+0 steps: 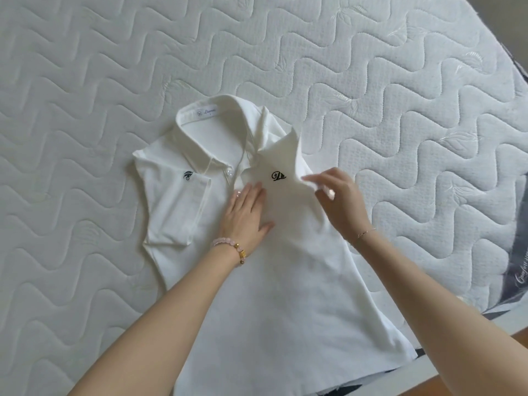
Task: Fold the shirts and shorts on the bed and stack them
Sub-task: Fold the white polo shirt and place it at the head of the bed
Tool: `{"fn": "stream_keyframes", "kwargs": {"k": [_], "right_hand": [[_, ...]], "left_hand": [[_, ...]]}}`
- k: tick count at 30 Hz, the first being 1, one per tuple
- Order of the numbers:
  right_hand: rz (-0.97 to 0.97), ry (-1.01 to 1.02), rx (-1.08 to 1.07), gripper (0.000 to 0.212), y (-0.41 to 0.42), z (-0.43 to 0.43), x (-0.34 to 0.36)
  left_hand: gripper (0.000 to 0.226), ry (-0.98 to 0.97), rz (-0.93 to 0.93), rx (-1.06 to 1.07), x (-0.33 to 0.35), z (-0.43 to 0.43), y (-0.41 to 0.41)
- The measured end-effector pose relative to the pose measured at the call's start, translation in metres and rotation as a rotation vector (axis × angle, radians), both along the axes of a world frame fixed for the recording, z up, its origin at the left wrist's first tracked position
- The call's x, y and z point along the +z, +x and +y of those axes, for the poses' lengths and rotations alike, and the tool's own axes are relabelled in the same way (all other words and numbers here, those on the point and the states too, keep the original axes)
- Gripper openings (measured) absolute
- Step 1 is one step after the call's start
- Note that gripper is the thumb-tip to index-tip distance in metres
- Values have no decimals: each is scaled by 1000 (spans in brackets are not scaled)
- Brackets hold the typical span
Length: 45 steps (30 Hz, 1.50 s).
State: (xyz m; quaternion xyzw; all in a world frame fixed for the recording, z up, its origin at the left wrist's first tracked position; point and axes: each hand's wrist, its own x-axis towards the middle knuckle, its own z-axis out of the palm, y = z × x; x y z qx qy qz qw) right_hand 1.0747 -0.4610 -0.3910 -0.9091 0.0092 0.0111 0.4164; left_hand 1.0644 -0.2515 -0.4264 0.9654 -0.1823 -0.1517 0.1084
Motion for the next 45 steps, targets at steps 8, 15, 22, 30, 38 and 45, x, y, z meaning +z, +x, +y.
{"fn": "stream_keyframes", "kwargs": {"k": [8,15,22,30,38,45], "right_hand": [[-2,-349,273,41,-40,2,-28],[212,77,-345,18,-49,11,-6],[575,602,-665,17,-36,16,-14],[636,904,-786,10,-20,22,-10],[578,912,-758,6,-23,22,-11],[566,932,-755,10,-26,23,-12]], "left_hand": [[72,103,4,8,-3,31,-23],[61,-157,-144,135,11,24,-1],[42,-210,4,340,29,-14,60],[52,-237,210,599,21,-26,83],[20,-480,244,659,27,-14,77],[30,-714,332,829,34,15,51]]}}
